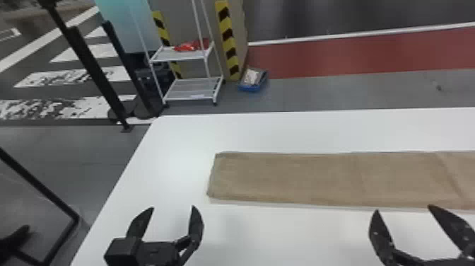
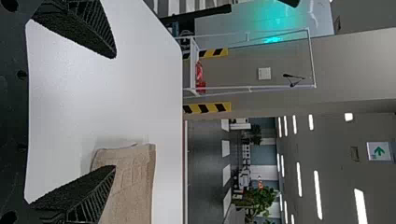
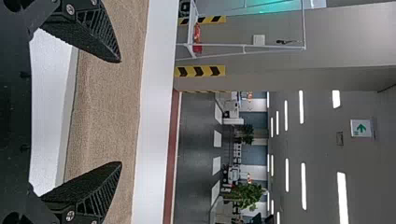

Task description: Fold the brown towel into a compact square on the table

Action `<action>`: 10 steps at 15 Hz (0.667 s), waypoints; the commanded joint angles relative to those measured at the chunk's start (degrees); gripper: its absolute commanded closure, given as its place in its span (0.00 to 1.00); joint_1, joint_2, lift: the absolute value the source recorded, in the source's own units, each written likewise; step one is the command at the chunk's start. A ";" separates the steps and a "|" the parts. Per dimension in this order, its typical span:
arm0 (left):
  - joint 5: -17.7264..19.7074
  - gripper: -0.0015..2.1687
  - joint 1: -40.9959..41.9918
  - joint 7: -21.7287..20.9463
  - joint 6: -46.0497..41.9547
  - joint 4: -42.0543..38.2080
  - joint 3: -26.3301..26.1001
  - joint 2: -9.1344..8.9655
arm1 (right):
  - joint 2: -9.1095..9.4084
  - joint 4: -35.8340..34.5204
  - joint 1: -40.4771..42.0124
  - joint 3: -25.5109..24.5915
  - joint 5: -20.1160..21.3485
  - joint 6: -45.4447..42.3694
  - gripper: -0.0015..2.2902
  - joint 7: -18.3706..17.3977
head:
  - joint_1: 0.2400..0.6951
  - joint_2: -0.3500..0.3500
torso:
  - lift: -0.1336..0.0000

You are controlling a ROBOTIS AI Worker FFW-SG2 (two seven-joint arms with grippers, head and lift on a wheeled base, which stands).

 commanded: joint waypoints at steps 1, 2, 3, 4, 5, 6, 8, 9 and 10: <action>0.00 0.01 -0.05 0.00 0.00 0.03 -0.16 0.06 | 0.40 0.00 0.07 0.08 0.02 0.00 0.05 -0.03 | 1.00 0.88 | 0.11; 0.00 0.01 -0.05 0.00 0.00 0.03 -0.16 0.06 | 0.40 0.00 0.07 0.08 0.02 0.00 0.05 -0.03 | 1.00 0.88 | 0.11; 0.00 0.01 -0.05 0.00 0.00 0.03 -0.16 0.06 | 0.40 0.00 0.16 0.08 0.02 0.00 0.05 -0.03 | 1.00 0.88 | 0.11; 0.00 0.01 0.04 0.00 0.00 0.03 -0.16 0.06 | 0.40 0.00 0.16 0.16 0.02 0.00 0.05 -0.03 | 1.00 0.88 | 0.11; 0.00 0.01 0.04 0.00 0.00 0.03 -0.16 0.06 | 0.40 -0.09 0.16 0.16 0.02 0.00 0.05 -0.03 | 1.00 0.88 | 0.11; 0.00 0.01 0.04 0.00 0.00 -0.06 -0.25 0.06 | 0.40 -0.18 0.16 0.16 0.02 0.00 0.05 -0.03 | 1.00 0.88 | 0.11; 0.00 0.01 0.04 0.00 0.00 -0.06 -0.25 0.15 | 0.40 -0.27 0.24 0.25 0.02 0.00 0.05 -0.03 | 1.00 0.88 | 0.11; 0.00 0.01 0.04 0.00 0.00 -0.06 -0.25 0.15 | 0.40 -0.35 0.33 0.25 0.02 0.00 0.05 -0.03 | 1.00 0.88 | 0.11; 0.00 0.01 0.13 0.00 0.00 -0.14 -0.25 0.15 | 0.40 -0.53 0.42 0.34 0.02 0.00 0.05 -0.03 | 1.00 0.88 | 0.11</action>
